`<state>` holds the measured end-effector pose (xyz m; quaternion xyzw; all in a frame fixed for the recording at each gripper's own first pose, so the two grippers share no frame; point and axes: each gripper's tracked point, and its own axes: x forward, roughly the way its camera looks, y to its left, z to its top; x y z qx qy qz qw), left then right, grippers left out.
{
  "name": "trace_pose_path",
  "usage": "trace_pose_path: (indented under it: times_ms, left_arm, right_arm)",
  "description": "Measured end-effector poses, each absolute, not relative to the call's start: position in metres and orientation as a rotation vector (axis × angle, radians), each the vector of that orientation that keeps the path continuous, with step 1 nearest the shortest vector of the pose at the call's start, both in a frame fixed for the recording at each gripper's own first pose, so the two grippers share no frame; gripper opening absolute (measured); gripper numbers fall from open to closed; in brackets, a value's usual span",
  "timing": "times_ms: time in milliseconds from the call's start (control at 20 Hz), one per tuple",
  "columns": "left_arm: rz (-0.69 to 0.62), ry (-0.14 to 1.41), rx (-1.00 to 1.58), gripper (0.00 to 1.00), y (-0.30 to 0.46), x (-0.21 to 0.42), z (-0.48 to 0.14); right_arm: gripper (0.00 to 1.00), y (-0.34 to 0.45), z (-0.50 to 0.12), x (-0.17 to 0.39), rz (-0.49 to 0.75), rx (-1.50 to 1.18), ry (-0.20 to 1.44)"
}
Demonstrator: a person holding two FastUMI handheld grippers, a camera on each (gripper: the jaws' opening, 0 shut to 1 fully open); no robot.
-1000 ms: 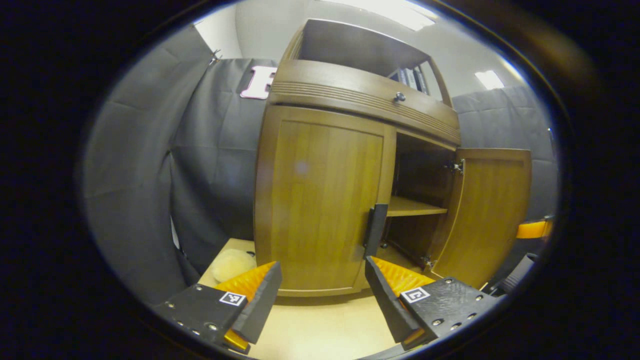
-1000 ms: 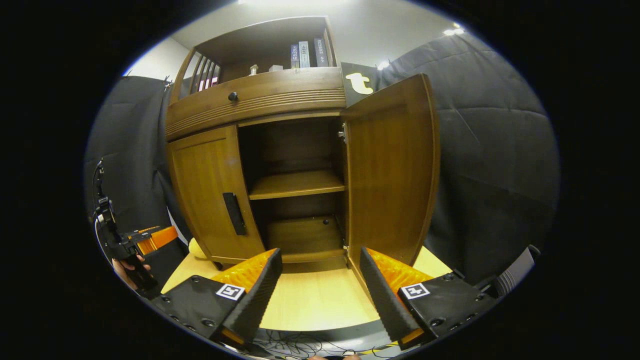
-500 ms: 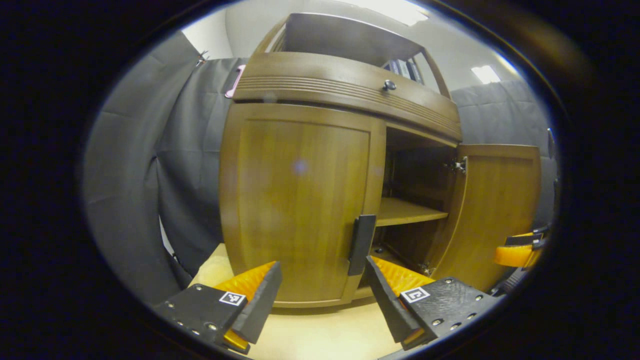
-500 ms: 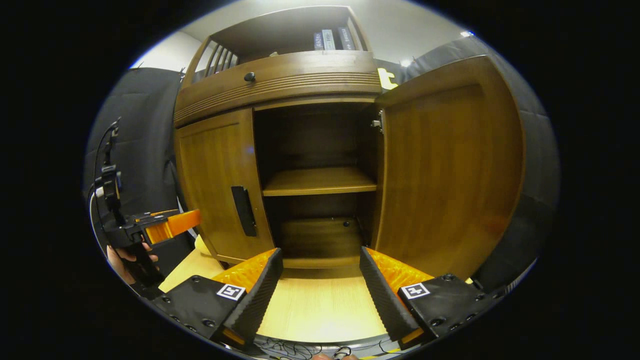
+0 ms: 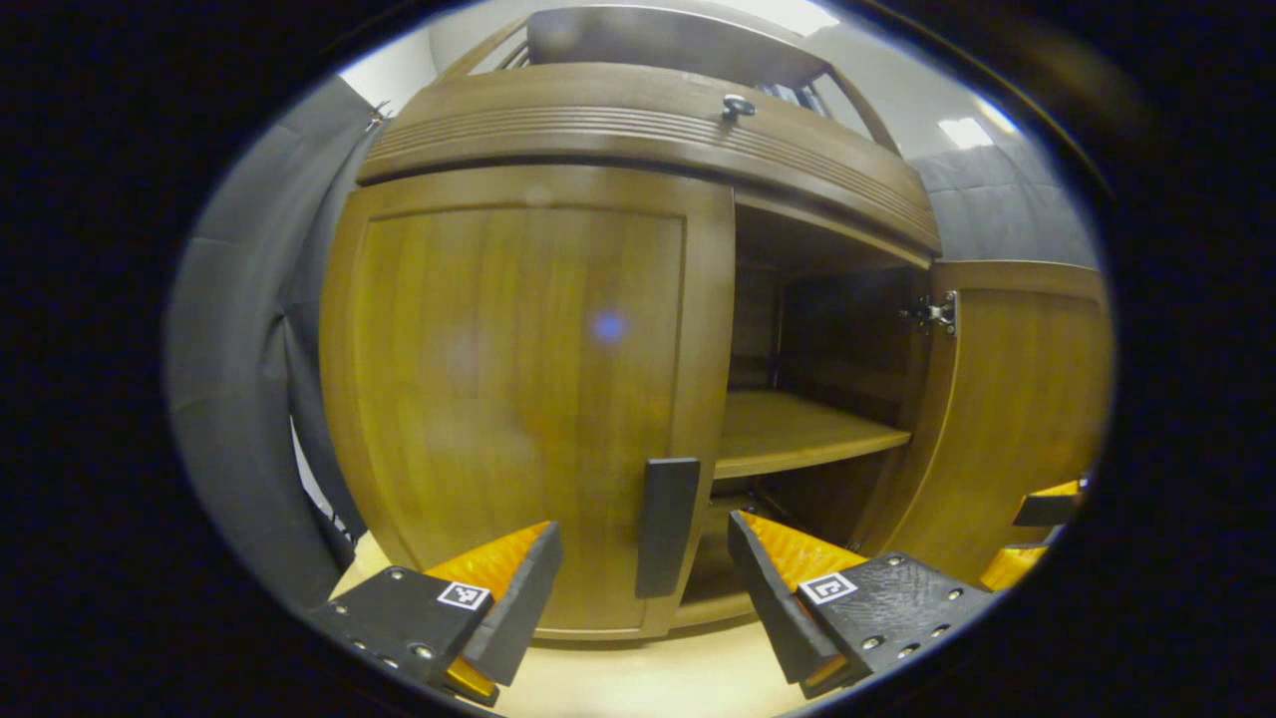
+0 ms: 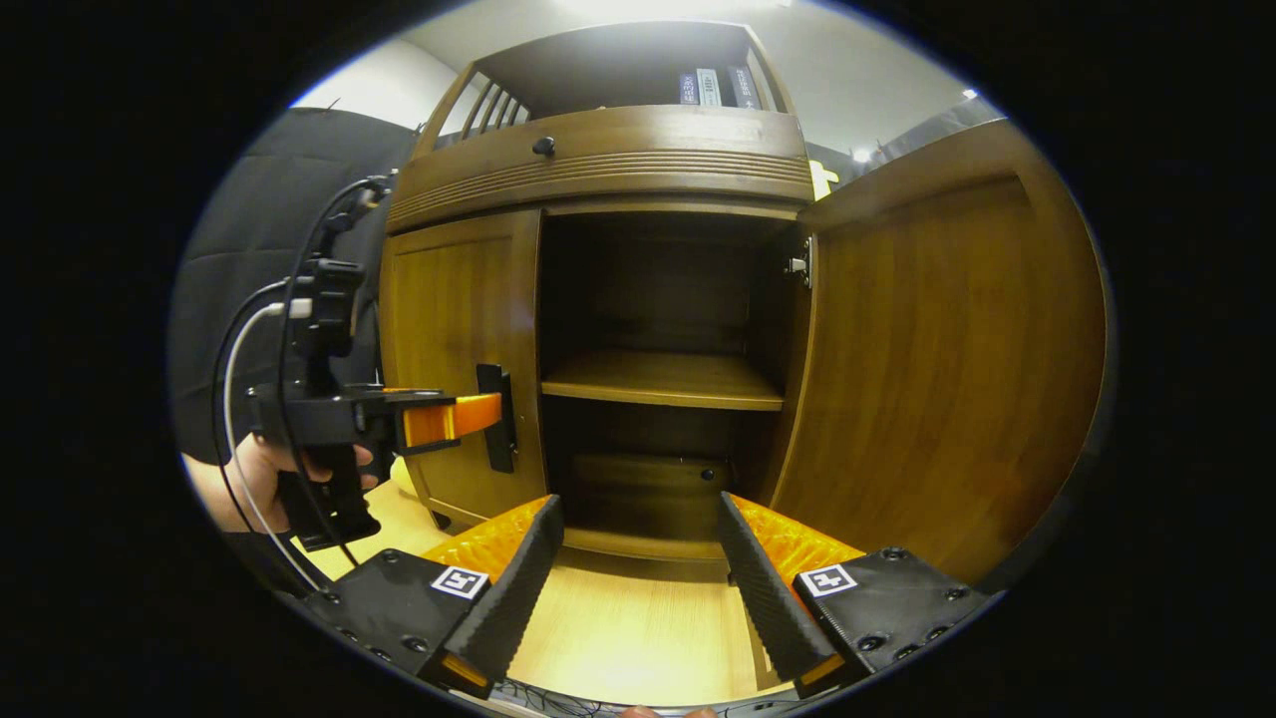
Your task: Open the right door of the double-door shoe cabinet with the right hand, and open the left door with the left hand.
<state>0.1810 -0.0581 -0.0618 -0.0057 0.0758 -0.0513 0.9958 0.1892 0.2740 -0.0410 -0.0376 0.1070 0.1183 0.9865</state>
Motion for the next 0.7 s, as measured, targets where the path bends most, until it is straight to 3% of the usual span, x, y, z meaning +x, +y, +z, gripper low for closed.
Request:
trace_pose_path:
  times_ms: [100, 250, 300, 700]
  left_arm:
    - [-0.086, 0.16, -0.014, 1.0, -0.064, 0.193, -0.066]
    - [-0.053, 0.171, -0.007, 0.63, -0.065, 0.207, -0.069]
    - [-0.055, 0.174, -0.013, 0.7, -0.068, 0.211, -0.071]
    - [-0.019, 0.178, 0.011, 0.26, -0.073, 0.222, -0.073]
  right_arm:
    - [0.95, 0.267, -0.044, 0.193, 0.235, -0.108, 0.211]
    - [0.97, 0.264, -0.043, 0.197, 0.243, -0.103, 0.205]
    - [0.97, 0.261, -0.042, 0.198, 0.241, -0.109, 0.2]
    - [0.97, 0.25, -0.046, 0.199, 0.228, -0.096, 0.201]
